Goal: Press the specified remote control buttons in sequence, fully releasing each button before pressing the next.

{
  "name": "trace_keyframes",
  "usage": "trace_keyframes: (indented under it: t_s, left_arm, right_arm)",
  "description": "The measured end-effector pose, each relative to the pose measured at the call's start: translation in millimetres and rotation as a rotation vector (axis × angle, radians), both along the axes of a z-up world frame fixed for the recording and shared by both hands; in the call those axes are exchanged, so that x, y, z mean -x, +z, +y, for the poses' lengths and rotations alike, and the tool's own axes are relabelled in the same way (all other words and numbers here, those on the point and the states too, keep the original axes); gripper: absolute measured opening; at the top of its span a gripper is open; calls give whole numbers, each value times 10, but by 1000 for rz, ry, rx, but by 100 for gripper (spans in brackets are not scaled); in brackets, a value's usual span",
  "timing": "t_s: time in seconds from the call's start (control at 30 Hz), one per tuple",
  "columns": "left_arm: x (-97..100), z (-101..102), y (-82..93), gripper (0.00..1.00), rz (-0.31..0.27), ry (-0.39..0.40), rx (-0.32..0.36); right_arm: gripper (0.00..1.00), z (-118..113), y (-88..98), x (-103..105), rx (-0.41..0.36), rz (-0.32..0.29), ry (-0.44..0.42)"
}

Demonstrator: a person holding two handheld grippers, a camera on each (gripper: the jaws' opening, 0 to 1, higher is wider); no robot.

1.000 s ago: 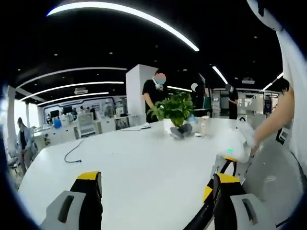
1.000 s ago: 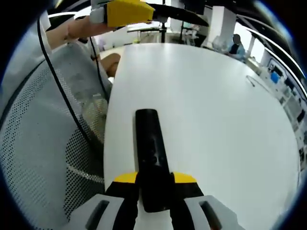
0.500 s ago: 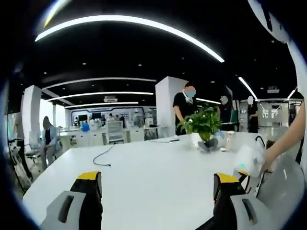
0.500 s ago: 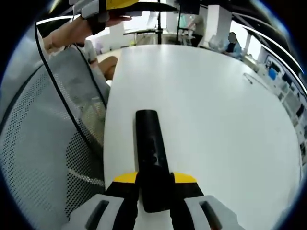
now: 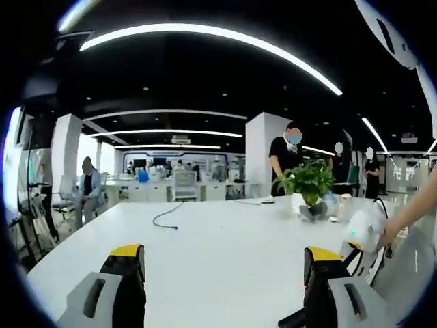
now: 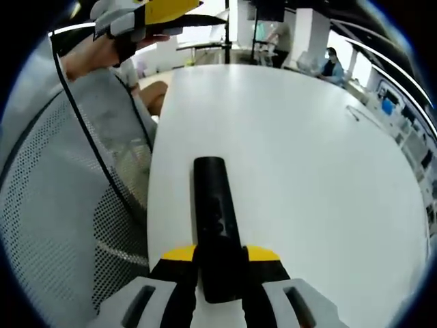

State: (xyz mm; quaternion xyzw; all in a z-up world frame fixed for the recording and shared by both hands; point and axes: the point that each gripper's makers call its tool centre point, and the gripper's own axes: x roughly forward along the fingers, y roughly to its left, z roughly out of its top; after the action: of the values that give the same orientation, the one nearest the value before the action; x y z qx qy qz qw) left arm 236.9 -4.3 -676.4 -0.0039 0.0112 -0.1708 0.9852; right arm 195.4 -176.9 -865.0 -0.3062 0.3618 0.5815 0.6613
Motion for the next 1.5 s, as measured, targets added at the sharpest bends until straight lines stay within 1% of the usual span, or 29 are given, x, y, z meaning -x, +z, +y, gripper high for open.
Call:
trace_keyframes:
  t_s: [0.07,0.17,0.2,0.33,0.5,0.6,0.67,0.8,1.03,1.1,1.27,1.47,1.5]
  left_arm:
    - [-4,-13,50,100,-21,-8,14]
    - [0,63,121,100,-57,23,20]
    - [-3,85,123,100,-58,31,28]
    - [-25,139,56,100,-30,52,24]
    - [-24,169,76,100,-43,64,26]
    - [-25,176,67,100,-40,67,24]
    - [-24,176,65,98,-39,67,19]
    - [-28,160,59,98,-34,55,31]
    - [-32,131,32,98,-17,39,32]
    - [-31,126,36,98,-21,38,23]
    - [-28,115,39,98,-22,35,15]
    - [-29,127,37,98,-19,40,20]
    - [-29,131,37,98,-19,42,20]
  right_arm:
    - [22,-1,-3,-1,1,-4,2]
    - [22,-2,-3,1,1,-9,2]
    - [22,0,-4,11,2,-28,14]
    - [22,-12,-4,4,-28,-24,0]
    - [21,6,10,-13,-28,-2,5]
    - [21,-3,12,-21,-45,14,6]
    - [21,4,19,-35,-55,33,-8]
    - [21,19,20,-93,-52,37,-12]
    - [21,23,20,-199,-33,19,3]
    - [21,17,16,-236,-25,11,15]
    - [21,3,18,-360,-17,7,11]
    - [21,-26,14,-476,9,-6,23]
    - [21,-37,11,-512,24,-8,23]
